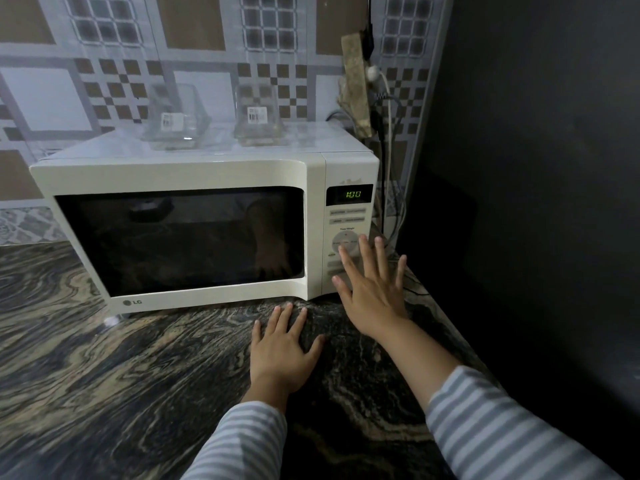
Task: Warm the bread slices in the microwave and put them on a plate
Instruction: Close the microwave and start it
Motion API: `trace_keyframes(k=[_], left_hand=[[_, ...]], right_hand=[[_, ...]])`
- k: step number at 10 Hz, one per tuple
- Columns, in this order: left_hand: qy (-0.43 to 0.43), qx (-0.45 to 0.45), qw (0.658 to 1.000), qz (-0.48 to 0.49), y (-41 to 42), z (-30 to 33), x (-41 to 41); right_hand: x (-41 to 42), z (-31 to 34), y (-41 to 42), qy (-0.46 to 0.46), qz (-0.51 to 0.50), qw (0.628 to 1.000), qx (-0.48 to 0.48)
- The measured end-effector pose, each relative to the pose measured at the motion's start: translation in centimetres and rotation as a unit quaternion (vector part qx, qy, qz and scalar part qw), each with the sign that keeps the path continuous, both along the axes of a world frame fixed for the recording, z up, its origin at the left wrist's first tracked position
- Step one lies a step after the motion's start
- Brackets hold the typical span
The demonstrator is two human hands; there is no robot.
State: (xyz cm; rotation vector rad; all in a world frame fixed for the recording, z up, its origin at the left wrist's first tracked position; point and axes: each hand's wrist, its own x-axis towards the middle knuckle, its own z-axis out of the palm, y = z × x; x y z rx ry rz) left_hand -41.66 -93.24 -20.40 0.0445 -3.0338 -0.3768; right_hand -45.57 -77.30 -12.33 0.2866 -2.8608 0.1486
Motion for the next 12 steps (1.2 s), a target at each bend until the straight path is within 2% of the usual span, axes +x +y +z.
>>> trace_keyframes(k=[2,4,6,12], left_hand=[[0.0,-0.004,1.0,0.004,0.0,-0.1,0.0],[-0.003,-0.008,1.0,0.005,0.0,-0.1,0.0],[-0.004,-0.007,1.0,0.002,0.0,-0.1,-0.1],[-0.007,-0.016,1.0,0.002,0.1,-0.2,0.0]], right_hand=[[1.8,-3.4,-0.3,-0.068,0.028,0.997,-0.009],[2.6,-7.0,0.2,-0.157,0.011,0.987,-0.021],[2.4,-8.1,0.2,-0.15,-0.012,0.989,-0.006],[2.5,-8.0,0.5,-0.154,0.002,0.988,-0.004]])
